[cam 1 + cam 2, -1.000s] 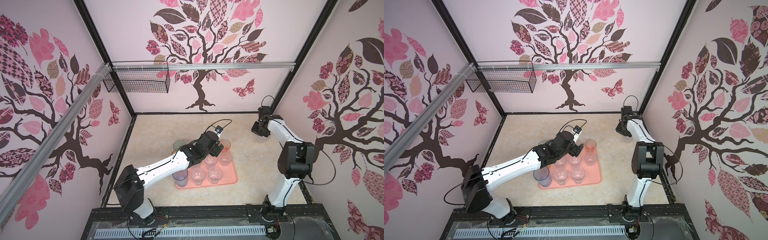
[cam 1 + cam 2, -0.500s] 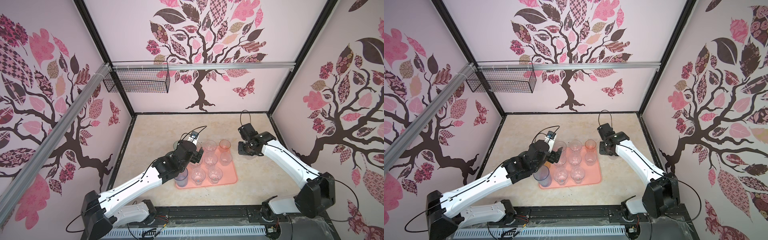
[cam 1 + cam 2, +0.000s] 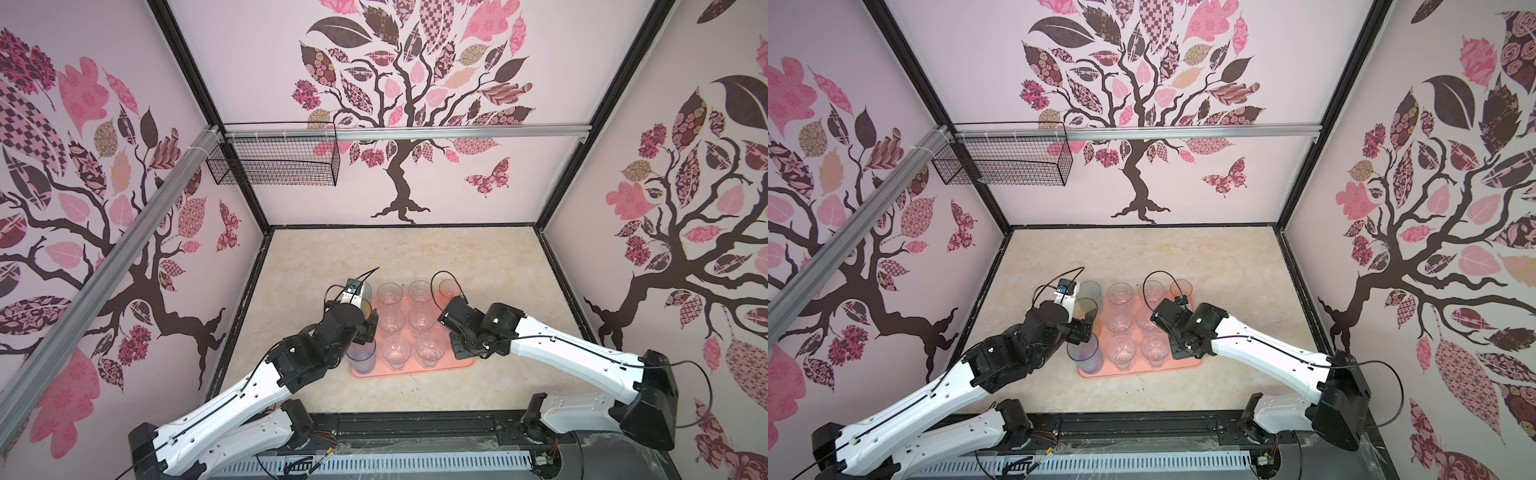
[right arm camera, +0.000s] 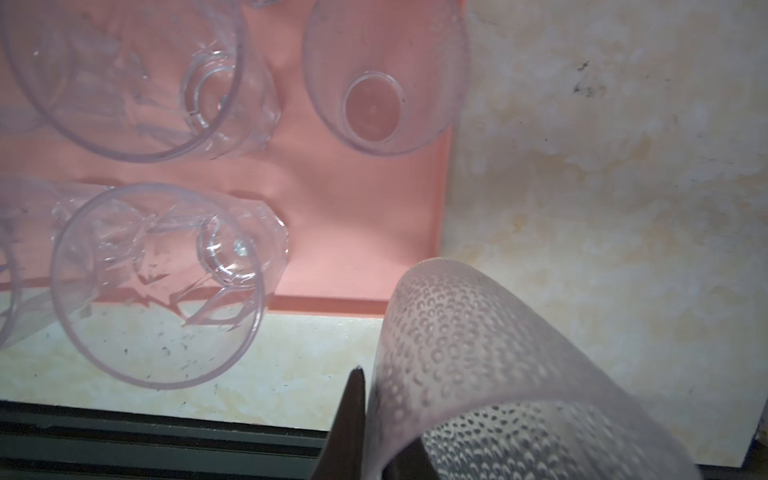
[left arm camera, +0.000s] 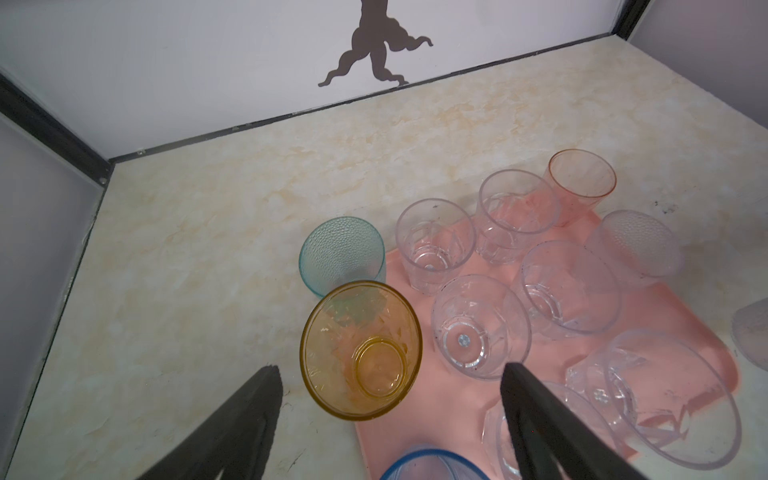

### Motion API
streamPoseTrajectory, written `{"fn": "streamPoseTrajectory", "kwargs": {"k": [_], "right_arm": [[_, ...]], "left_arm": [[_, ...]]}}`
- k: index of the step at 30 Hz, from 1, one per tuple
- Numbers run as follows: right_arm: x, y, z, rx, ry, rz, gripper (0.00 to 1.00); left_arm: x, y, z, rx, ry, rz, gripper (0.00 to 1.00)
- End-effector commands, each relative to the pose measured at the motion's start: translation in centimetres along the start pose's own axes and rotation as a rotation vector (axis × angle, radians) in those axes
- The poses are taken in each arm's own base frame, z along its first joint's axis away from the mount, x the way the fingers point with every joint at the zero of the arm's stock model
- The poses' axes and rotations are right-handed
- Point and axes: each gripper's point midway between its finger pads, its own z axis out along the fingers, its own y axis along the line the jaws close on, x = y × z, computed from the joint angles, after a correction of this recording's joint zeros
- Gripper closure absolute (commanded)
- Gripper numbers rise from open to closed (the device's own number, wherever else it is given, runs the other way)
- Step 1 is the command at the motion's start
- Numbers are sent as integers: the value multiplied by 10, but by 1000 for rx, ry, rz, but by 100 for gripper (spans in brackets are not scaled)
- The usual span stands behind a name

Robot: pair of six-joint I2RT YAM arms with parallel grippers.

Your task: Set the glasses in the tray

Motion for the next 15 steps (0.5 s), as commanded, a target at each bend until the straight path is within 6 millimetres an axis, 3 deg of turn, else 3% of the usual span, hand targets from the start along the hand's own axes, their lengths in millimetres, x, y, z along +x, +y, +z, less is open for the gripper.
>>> {"fn": "streamPoseTrajectory", "kwargs": {"k": [1,15], "right_arm": [[1,17,11,-13,9,24,99],[8,31,42,-27,35,-67,100]], "left_arm": [[19,11,-1,-35,38,-7,14],[24,8,1,-25,50,-34,14]]}}
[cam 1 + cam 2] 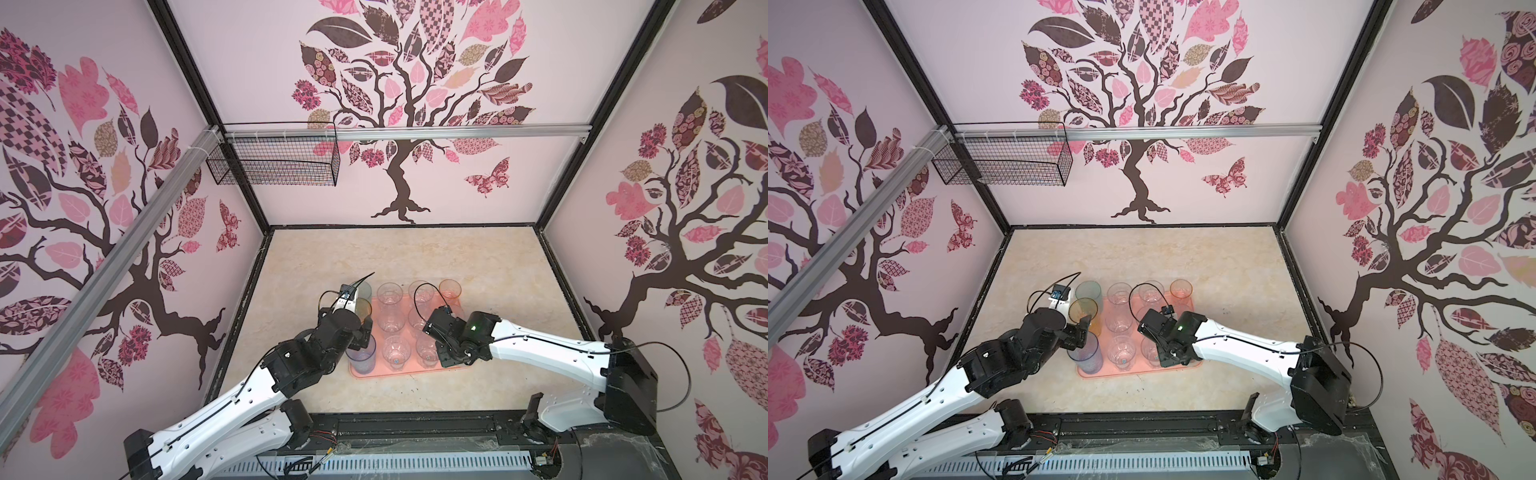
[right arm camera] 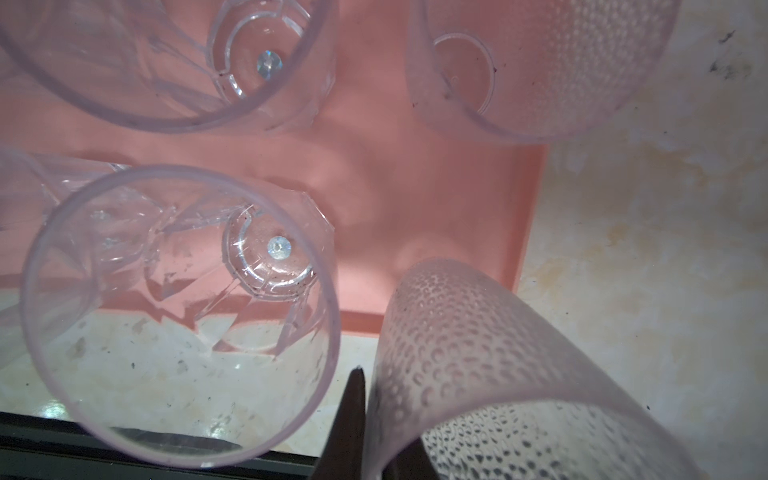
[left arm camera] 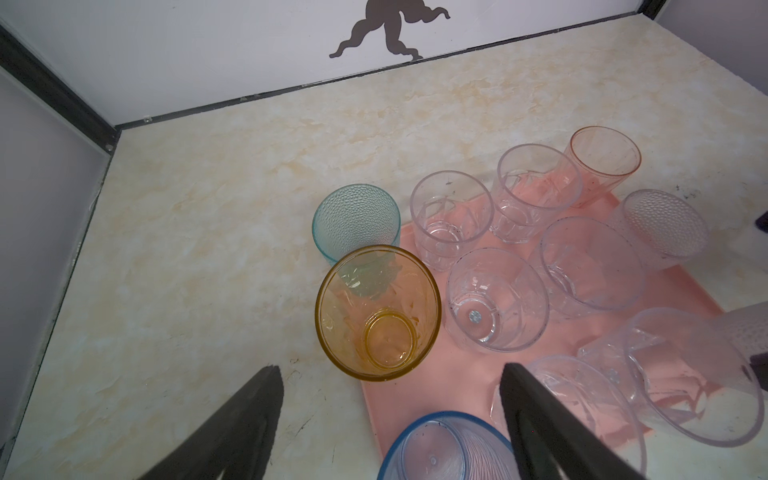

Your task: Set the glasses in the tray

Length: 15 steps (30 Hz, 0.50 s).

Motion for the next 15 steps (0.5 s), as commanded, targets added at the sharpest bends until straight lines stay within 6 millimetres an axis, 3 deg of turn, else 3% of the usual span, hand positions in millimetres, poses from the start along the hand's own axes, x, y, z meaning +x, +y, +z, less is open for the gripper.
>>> {"fn": "streamPoseTrajectory", "kwargs": {"k": [1,5,15], "right_arm": [[-3,4,7,6,-7,-34,100],[-6,5,10,1,-15,-43,100],[-5,-11,18,24,7,-47,100]], "left_arm": [[10,1,5,-11,22,-2,14],[11,0,7,-8,27,4,14],[9,-3,10,-9,31,2,14]]}}
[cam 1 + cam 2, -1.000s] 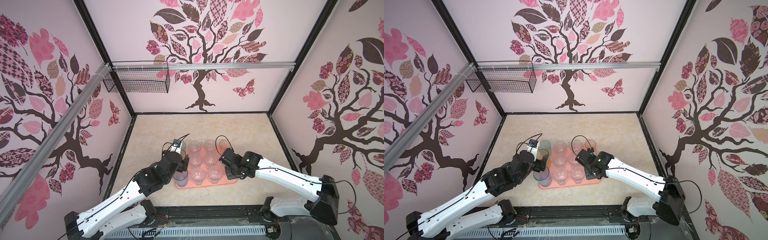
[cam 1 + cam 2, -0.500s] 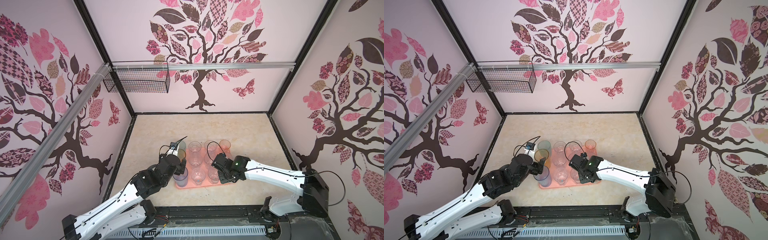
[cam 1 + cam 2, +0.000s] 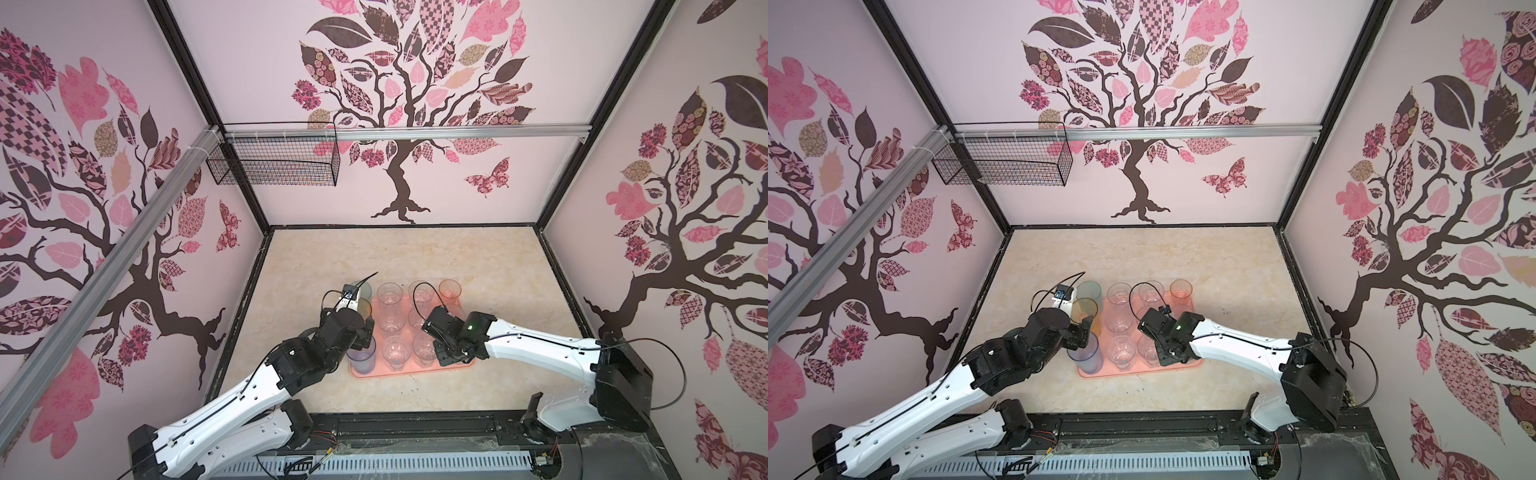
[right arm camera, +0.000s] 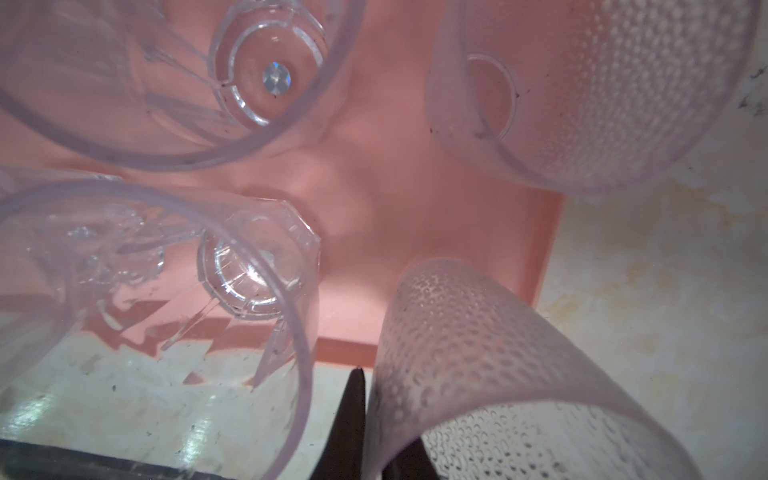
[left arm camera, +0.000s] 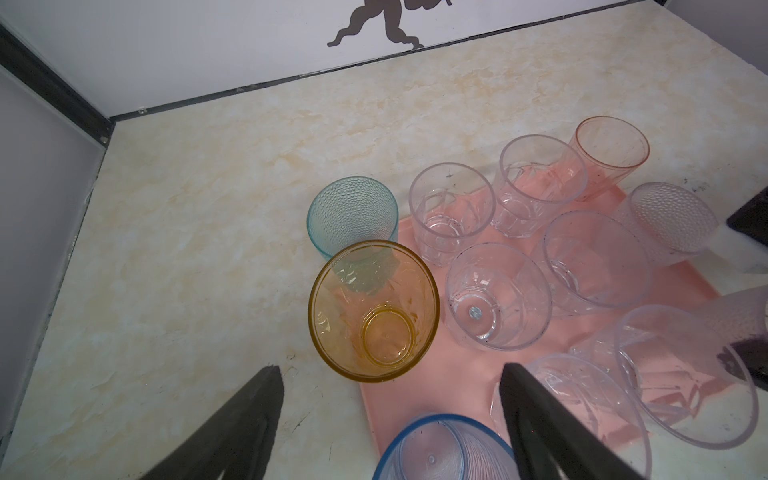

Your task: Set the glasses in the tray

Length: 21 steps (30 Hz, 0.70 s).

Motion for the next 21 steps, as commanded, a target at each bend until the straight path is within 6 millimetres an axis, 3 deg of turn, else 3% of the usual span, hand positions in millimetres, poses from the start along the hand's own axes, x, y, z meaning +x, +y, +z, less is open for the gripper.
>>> {"fn": "streamPoseTrajectory", "kwargs": {"k": [1,8,13,21], "right_arm": [[4,-7,3,22,19,-21,100],[8,-1,6,-23,40,-11,100],[5,0,-1,-34,34,-11,85],[2,-3,-10,-21,33,-20,73]], "left_arm": [[5,0,5,-5,8,-4,14],[4,-3,7,-3,10,-2,15],[3,-4,8,0,10,-3,14],[-3,-8,9,12,1,-17,15]]}}
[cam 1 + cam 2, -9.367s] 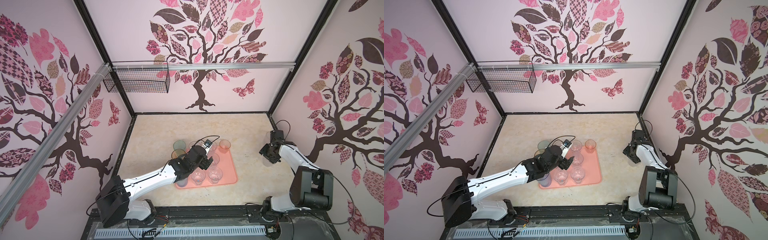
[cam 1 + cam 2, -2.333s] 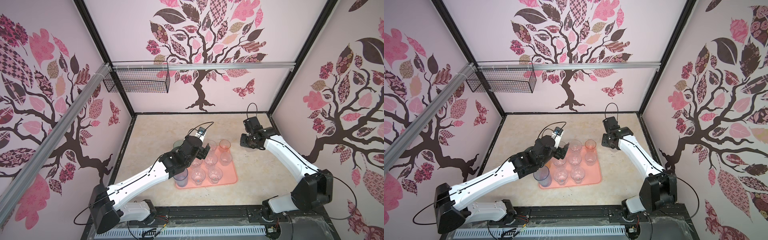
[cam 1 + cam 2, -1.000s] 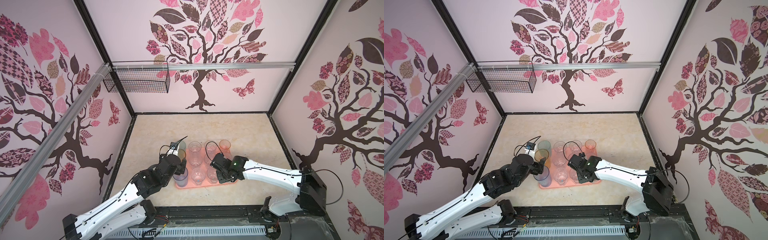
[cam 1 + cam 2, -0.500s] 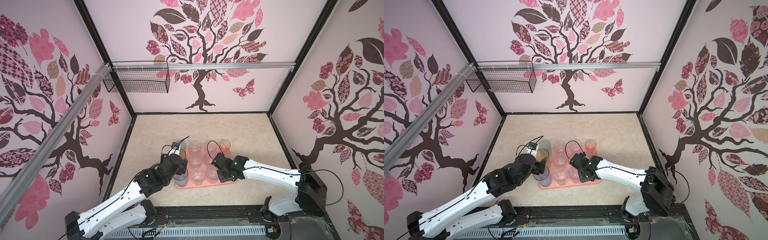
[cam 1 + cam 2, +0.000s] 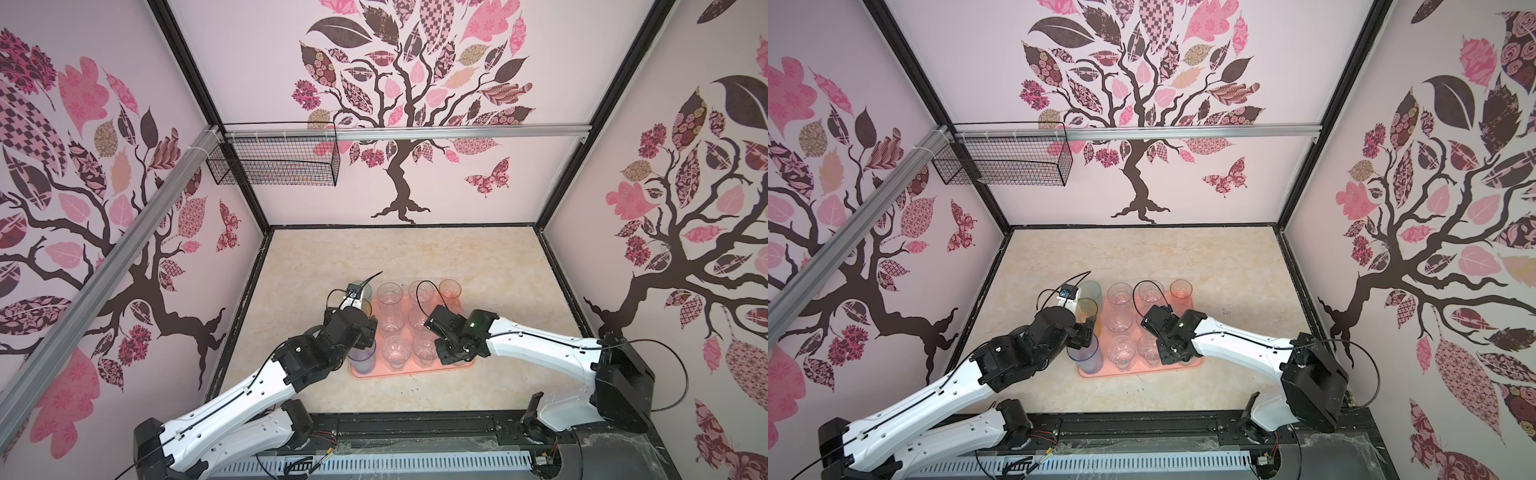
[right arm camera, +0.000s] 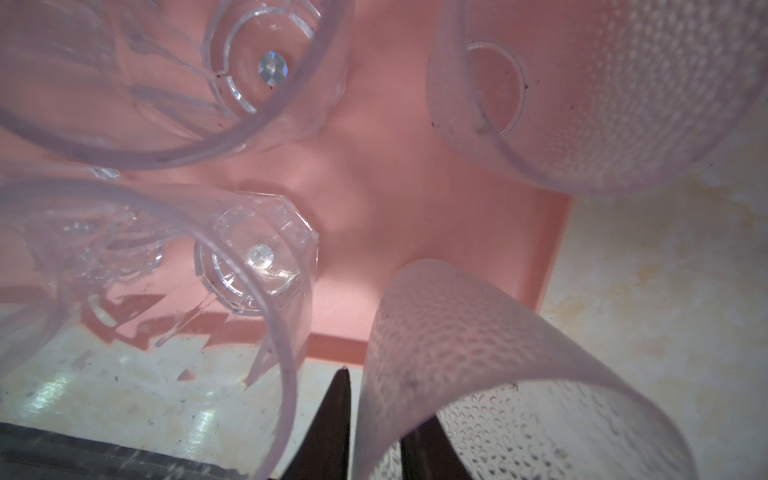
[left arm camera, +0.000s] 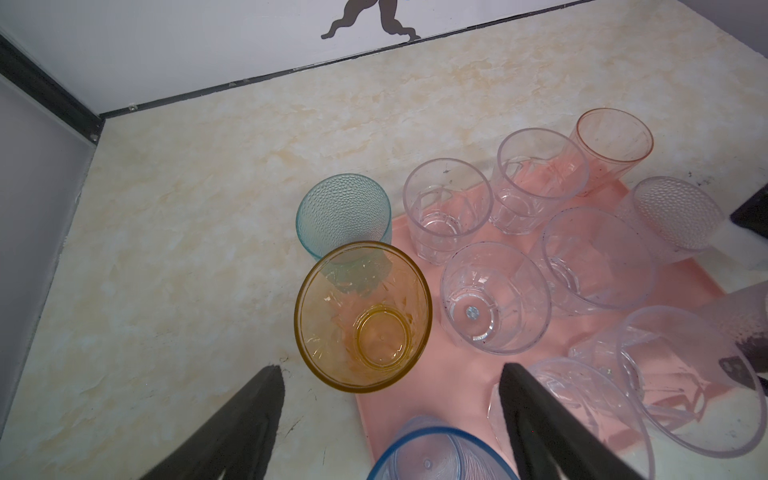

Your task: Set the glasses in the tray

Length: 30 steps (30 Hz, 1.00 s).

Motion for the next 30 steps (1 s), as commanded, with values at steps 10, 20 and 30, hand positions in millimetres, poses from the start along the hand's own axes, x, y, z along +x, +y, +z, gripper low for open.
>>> {"fn": "streamPoseTrajectory", "kwargs": {"k": [10,20,30], "right_arm": [[-7,-7,-40,11,-14,-35,59],[-33,-17,-88,15,-130,-36,42],[-89,-64,-116,108,-339,76,40]], "left_arm": [[-6,-4,4,5,-11,-16,15],[-12,3,4,-43,-26,21,14],[-15,14,4,-102,-37,48,14]]}}
